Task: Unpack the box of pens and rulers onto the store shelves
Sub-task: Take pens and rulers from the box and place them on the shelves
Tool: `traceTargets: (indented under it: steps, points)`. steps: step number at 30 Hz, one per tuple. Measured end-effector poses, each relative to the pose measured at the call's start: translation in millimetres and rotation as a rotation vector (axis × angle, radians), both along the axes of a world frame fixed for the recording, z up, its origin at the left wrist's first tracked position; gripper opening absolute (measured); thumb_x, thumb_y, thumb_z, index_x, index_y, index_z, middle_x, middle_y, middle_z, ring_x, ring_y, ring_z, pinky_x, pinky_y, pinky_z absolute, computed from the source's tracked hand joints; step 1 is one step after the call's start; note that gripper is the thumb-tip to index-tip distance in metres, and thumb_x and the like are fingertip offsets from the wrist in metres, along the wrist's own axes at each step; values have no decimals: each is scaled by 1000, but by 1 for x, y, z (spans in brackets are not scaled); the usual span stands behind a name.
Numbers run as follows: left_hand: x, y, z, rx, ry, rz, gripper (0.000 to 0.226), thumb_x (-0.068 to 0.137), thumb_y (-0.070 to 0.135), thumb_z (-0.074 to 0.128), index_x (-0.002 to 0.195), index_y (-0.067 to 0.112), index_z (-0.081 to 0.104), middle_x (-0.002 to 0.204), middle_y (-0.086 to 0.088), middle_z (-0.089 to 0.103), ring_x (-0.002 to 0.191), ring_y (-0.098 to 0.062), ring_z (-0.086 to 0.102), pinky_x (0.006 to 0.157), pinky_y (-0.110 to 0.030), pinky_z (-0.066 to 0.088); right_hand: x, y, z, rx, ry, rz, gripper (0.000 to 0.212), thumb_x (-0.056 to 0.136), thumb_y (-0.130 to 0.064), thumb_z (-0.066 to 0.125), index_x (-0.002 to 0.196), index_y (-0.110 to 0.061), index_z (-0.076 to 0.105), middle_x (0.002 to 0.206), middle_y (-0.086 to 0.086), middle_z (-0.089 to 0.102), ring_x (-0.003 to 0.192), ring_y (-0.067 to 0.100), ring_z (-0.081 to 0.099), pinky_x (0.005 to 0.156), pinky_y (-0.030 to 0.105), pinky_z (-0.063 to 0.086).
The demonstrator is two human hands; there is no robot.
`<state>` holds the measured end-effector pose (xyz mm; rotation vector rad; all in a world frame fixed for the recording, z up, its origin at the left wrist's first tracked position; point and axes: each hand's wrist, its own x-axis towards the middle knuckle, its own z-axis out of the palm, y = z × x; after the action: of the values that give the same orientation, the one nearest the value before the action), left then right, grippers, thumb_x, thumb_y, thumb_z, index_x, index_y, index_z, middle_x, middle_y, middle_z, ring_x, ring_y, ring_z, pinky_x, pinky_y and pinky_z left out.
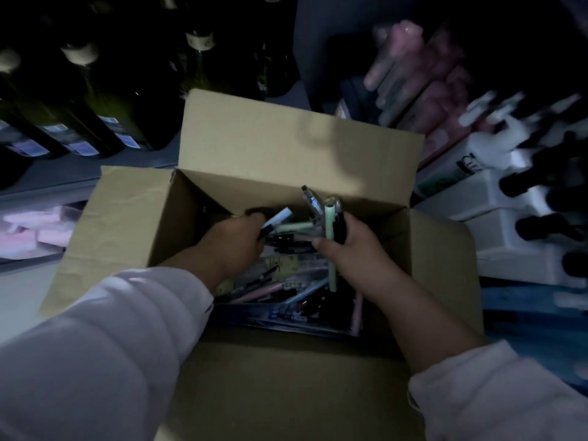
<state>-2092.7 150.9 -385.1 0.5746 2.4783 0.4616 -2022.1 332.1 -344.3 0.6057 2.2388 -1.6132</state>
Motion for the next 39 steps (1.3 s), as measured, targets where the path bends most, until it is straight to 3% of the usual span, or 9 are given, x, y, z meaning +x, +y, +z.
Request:
traceTargets:
  steps: [4, 7, 9, 12, 16, 23, 29, 34, 39]
  points:
    - [8, 0, 43, 252, -188, 256, 26, 96, 16, 48, 122, 12, 50, 73, 0, 52, 66, -18, 50, 57, -27, 41, 3, -8, 39, -105, -7, -85, 18, 90, -16, 63, 99, -31, 59, 97, -12, 66, 92, 0, 60, 74, 19, 44]
    - [18, 1, 86, 473, -380, 485, 12, 96, 17, 50, 108, 14, 54, 79, -4, 53, 71, -17, 50, 68, -37, 54, 2, -16, 71, -219, -15, -218, 18, 91, -11, 60, 94, -28, 57, 89, -6, 65, 81, 7, 63, 74, 24, 46]
    - [23, 3, 119, 551, -408, 527, 6, 96, 22, 52, 98, 17, 55, 80, -2, 53, 71, -17, 51, 65, -31, 56, 3, -21, 95, -340, -26, -318, 19, 91, -4, 58, 93, -23, 57, 85, -1, 62, 74, 12, 60, 70, 27, 49]
    - [33, 9, 168, 650, -426, 580, 9, 97, 23, 52, 91, 17, 54, 75, -4, 52, 61, -14, 46, 43, -14, 42, 12, -21, 131, -426, -38, -357, 13, 91, -4, 58, 101, -13, 59, 82, 2, 64, 68, 13, 60, 70, 33, 50]
    - [49, 14, 224, 755, -542, 669, 15, 96, 22, 54, 95, 7, 55, 67, -4, 49, 50, -12, 39, 38, -19, 34, 33, -21, 183, -490, 10, -372, 21, 93, -4, 56, 114, -2, 58, 81, 4, 63, 61, 12, 61, 56, 26, 52]
    - [84, 25, 308, 789, -610, 643, 37, 95, 24, 56, 117, -6, 56, 66, -1, 48, 54, -12, 44, 37, -20, 31, 86, -16, 270, -550, 64, -415, 17, 95, -6, 55, 111, -6, 57, 77, 4, 70, 65, 15, 68, 62, 29, 55]
    - [124, 54, 376, 864, -682, 488, 9, 87, 18, 65, 89, 11, 61, 62, 1, 45, 53, -10, 41, 38, -18, 28, 140, 1, 330, -422, 177, -389, 14, 90, -3, 60, 100, -12, 61, 79, 3, 69, 65, 14, 64, 60, 28, 52]
    - [168, 99, 423, 962, -626, 401, 15, 83, 18, 70, 76, 13, 58, 54, 2, 45, 50, -12, 36, 39, -19, 25, 196, 33, 368, -326, 259, -437, 26, 84, 0, 68, 106, -12, 61, 80, 6, 68, 62, 15, 64, 55, 28, 51]
    - [238, 155, 450, 1052, -500, 369, 16, 80, 20, 73, 87, 16, 60, 61, -3, 50, 47, -14, 40, 36, -19, 28, 282, 72, 395, -233, 291, -456, 23, 81, 1, 70, 96, -14, 61, 69, 3, 69, 64, 19, 65, 54, 29, 51]
